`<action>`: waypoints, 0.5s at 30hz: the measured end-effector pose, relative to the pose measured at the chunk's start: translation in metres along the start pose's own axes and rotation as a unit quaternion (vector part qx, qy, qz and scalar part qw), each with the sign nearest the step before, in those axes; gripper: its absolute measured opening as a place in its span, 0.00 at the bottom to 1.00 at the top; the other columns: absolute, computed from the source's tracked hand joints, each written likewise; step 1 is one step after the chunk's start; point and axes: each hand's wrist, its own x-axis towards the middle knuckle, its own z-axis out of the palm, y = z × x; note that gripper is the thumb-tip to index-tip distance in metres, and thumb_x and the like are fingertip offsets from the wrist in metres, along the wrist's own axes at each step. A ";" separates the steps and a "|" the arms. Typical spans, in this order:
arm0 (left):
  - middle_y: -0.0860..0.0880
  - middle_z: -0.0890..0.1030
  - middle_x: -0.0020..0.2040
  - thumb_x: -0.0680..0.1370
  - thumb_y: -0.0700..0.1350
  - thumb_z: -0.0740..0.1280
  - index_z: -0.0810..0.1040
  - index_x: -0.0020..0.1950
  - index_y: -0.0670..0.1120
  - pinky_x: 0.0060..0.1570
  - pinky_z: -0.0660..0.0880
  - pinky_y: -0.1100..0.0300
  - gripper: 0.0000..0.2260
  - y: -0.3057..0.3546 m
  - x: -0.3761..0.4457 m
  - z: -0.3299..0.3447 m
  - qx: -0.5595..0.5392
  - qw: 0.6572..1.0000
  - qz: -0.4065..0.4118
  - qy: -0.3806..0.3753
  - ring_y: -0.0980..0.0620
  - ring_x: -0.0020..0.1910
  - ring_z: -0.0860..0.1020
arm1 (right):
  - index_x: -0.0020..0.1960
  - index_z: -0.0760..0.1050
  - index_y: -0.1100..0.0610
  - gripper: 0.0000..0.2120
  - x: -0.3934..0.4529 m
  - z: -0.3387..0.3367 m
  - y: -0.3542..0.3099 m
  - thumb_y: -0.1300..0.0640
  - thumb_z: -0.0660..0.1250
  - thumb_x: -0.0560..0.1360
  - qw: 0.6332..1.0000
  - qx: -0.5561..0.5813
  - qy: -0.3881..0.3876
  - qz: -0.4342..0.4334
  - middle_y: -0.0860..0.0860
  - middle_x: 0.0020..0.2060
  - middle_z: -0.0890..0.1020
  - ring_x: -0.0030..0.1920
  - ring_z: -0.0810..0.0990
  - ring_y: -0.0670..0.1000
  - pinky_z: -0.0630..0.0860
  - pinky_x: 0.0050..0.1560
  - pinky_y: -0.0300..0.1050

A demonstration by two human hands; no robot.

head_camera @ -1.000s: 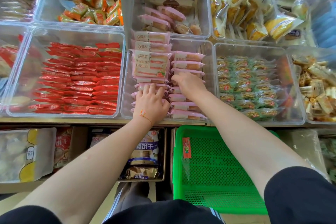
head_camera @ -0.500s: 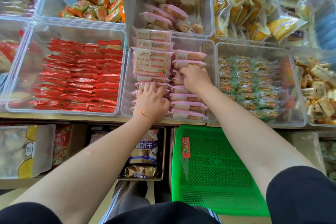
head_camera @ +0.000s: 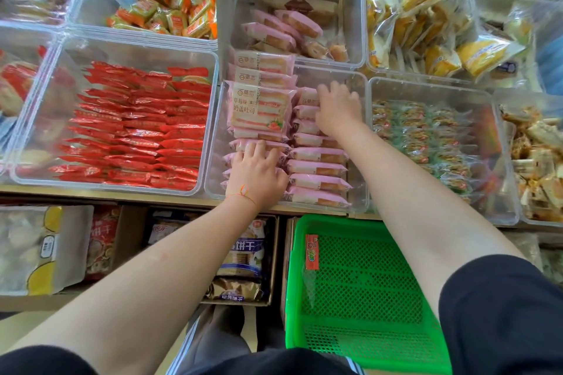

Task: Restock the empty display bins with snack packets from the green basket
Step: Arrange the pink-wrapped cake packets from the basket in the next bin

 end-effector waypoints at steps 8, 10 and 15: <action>0.42 0.72 0.64 0.74 0.52 0.55 0.73 0.60 0.48 0.59 0.67 0.46 0.19 0.000 0.001 -0.002 -0.001 1.000 -0.002 -0.004 0.42 0.62 0.68 | 0.78 0.56 0.48 0.28 -0.017 0.012 -0.018 0.53 0.56 0.79 0.995 0.071 -0.059 -0.033 0.55 0.76 0.64 0.75 0.61 0.61 0.60 0.73 0.64; 0.42 0.73 0.64 0.74 0.52 0.56 0.74 0.60 0.47 0.59 0.67 0.46 0.18 0.000 0.000 -0.002 -0.002 1.000 0.000 0.001 0.42 0.62 0.68 | 0.80 0.54 0.48 0.27 -0.038 0.022 -0.020 0.47 0.52 0.81 0.995 0.085 -0.059 -0.013 0.56 0.78 0.59 0.78 0.56 0.60 0.55 0.75 0.65; 0.43 0.73 0.63 0.75 0.51 0.56 0.74 0.59 0.47 0.60 0.68 0.46 0.17 0.001 0.000 -0.002 -0.002 1.000 0.006 0.007 0.42 0.61 0.69 | 0.80 0.47 0.45 0.30 -0.082 0.033 -0.018 0.43 0.53 0.82 0.982 0.143 -0.124 -0.012 0.57 0.80 0.49 0.79 0.47 0.60 0.47 0.77 0.62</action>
